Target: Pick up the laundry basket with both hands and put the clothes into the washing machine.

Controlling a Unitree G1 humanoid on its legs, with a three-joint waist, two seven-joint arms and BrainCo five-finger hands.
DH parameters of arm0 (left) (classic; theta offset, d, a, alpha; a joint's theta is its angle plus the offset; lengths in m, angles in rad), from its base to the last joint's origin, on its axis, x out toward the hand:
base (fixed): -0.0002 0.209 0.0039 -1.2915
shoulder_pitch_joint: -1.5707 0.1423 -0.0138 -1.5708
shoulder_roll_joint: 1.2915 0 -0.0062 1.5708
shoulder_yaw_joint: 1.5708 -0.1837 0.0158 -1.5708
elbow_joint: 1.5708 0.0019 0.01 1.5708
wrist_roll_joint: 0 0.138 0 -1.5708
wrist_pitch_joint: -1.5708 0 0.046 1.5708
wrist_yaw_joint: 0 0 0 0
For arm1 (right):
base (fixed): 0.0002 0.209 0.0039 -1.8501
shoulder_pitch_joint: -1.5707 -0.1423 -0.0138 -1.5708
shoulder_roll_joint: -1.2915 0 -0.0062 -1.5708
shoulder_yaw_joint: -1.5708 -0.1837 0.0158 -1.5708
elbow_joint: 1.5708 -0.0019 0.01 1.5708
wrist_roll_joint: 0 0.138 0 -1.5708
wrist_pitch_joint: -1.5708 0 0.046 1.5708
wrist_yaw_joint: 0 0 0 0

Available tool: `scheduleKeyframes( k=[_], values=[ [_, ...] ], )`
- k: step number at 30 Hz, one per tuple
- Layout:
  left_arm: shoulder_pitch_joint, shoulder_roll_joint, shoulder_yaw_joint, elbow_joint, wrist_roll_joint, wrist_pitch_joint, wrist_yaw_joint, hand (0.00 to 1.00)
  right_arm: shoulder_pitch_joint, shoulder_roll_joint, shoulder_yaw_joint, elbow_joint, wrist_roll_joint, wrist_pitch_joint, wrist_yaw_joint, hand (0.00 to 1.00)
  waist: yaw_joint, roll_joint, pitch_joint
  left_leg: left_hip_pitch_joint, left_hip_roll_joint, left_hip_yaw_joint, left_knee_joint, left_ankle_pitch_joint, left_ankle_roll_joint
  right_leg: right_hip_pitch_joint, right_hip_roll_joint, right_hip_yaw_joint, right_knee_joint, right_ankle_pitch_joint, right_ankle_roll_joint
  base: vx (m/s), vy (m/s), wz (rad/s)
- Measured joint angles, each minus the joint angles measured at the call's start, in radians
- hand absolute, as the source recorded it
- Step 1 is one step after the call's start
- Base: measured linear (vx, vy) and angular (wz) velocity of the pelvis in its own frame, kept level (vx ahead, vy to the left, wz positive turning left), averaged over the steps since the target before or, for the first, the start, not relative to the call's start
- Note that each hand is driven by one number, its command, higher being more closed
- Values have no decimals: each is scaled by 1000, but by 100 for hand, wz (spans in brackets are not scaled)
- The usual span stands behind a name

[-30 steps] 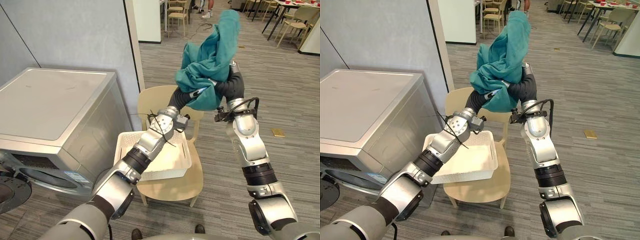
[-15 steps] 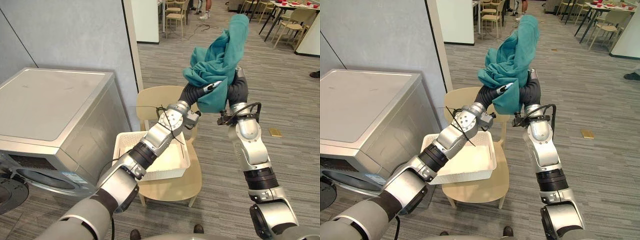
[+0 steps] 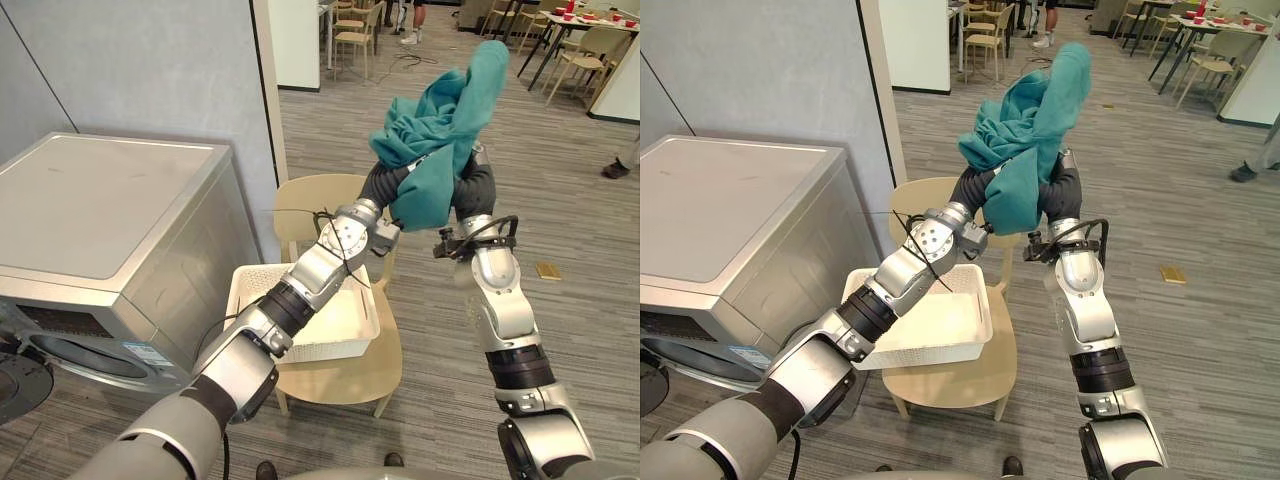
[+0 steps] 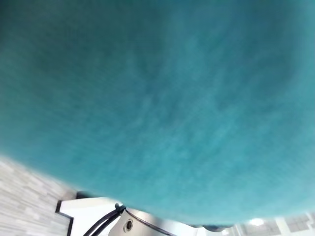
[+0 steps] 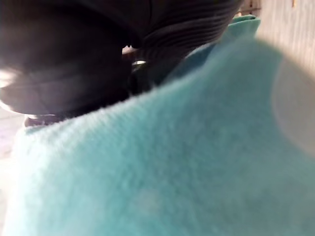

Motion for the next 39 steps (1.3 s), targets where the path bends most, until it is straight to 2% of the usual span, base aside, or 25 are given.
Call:
scheduleKeyframes(
  k=[3, 10, 11, 13, 14, 17, 20, 25, 27, 29, 32, 35, 39],
  values=[
    [0, -16, -3, -32, 5, 4, -29, 100, 69, 18, -53, -93, 8, -6, 5, 0, -8, 0, 0, 0, -1, 4, 0, 0, 0, -2, -1, 3, 1, -1, 1, 0, 0, 0],
    [15, -34, 10, -50, 10, 24, -70, 100, 161, 21, -133, -167, 0, -10, 33, 0, -16, 3, 0, 0, 0, 34, -5, -3, -3, -35, 0, 37, 24, -11, 3, -13, 3, -13],
    [30, -33, 40, -65, 13, 25, -70, 100, 179, 22, -146, -174, -5, -18, 41, 0, -18, 4, 0, 0, 0, 39, -5, -5, -4, -39, 1, 44, 25, -11, 3, -30, 10, -24],
    [83, -22, 190, -113, 13, 23, -46, 100, 242, 28, -228, -193, -9, -26, 34, 0, -19, 10, 0, 1, 1, 53, -5, -7, -6, -53, 1, 60, 35, -11, 3, -24, 8, -20],
    [117, 15, 271, -144, 12, 16, -21, 100, 287, 28, -309, -191, -12, -25, 11, 0, -19, 14, -1, 4, 1, 59, -5, -8, -7, -53, 1, 64, 35, -11, 3, -21, 8, -11],
    [246, 138, 419, -226, 11, -2, 18, 100, 370, 29, -479, -189, -36, -25, -43, 0, -20, 32, -3, 14, 1, 73, -6, -14, -10, -53, 1, 79, 35, -11, 3, -13, 8, -14],
    [374, 184, 531, -302, 3, -6, 21, 100, 422, 31, -542, -188, -37, -23, -62, 0, -18, 35, -5, 15, 1, 74, -6, -15, -10, -53, 1, 79, 34, -11, 3, 0, 1, -2],
    [566, 183, 626, -430, 0, -10, 17, 100, 456, 67, -561, -146, -37, -20, -61, 0, -16, 36, -6, 14, 0, 72, -6, -16, -11, -52, 0, 77, 34, -12, 3, 0, 0, 0],
    [665, 181, 701, -479, -3, -13, 16, 100, 487, 80, -584, -109, -35, -19, -60, 0, -16, 40, -10, 13, 0, 71, -6, -19, -16, -52, 0, 77, 33, -12, 2, 0, 0, 0],
    [777, 167, 789, -520, -8, -19, 15, 100, 525, 109, -623, -84, -34, -18, -61, 0, -13, 49, -18, 13, 0, 70, -6, -24, -18, -51, 0, 76, 31, -14, 2, 0, 0, 0],
    [941, 89, 914, -574, -7, -35, 16, 100, 586, 148, -679, -8, -45, -14, -61, 0, -3, 57, -39, 9, 0, 66, -6, -26, -16, -48, 0, 69, 25, -15, 2, 15, -3, 3],
    [1065, -9, 982, -589, 0, -59, 17, 100, 631, 211, -721, 118, -45, 0, -63, 0, 14, 58, -44, 8, 0, 34, -6, -26, -16, -30, -1, 37, 19, -21, 2, 5, -7, 28],
    [1200, -94, 1006, -593, 8, -77, 21, 100, 695, 304, -710, 197, -43, 17, -73, 0, 41, 64, -56, 9, 2, 13, -5, -27, -15, -4, -2, -2, 21, -32, 4, -3, -2, 32]
  ],
)
